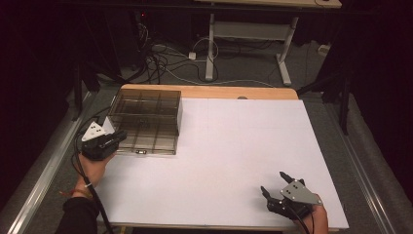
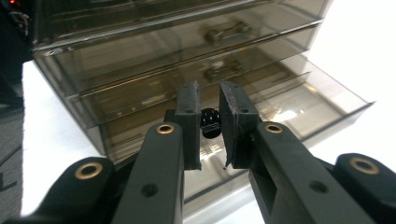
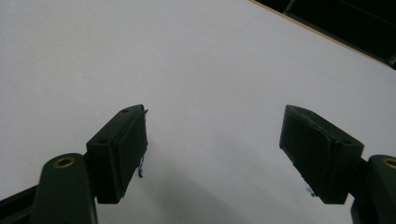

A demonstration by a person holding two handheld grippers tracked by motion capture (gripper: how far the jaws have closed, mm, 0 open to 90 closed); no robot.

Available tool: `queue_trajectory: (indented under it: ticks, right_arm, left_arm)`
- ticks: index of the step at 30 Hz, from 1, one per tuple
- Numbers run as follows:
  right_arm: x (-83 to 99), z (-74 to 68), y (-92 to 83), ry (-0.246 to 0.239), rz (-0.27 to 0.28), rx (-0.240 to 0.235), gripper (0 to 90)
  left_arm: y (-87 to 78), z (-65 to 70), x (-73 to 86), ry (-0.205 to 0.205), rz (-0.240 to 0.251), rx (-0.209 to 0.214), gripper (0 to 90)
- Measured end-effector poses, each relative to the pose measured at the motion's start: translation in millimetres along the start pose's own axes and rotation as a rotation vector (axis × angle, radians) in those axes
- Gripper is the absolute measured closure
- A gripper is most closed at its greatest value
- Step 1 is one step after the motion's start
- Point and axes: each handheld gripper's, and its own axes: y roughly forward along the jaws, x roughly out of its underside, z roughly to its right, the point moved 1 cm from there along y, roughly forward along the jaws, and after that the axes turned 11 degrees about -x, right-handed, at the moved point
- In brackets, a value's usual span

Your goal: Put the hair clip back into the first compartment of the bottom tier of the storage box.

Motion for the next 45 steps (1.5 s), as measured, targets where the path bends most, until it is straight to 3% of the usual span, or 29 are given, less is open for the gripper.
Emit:
queue_trajectory:
  ticks: [7, 15, 24, 45]
  right_arm:
    - [-0.2, -1.7, 1.6, 0.001, -0.005, -0.002, 23.5]
    - [0.4, -2.0, 2.1, -0.004, -0.009, -0.002, 23.5]
    - [0.7, -1.3, 1.2, -0.005, -0.006, -0.001, 23.5]
    - [0.7, -2.0, 1.4, -0.009, -0.008, -0.005, 23.5]
  left_arm:
    - [11.5, -9.7, 7.0, -0.029, -0.033, -0.010, 76.4]
    - [19.3, -5.4, 10.8, 0.022, -0.084, -0.032, 76.3]
    - [23.0, -0.6, 12.7, 0.059, -0.110, -0.040, 76.2]
    - [22.8, 1.1, 12.5, 0.068, -0.101, -0.035, 74.3]
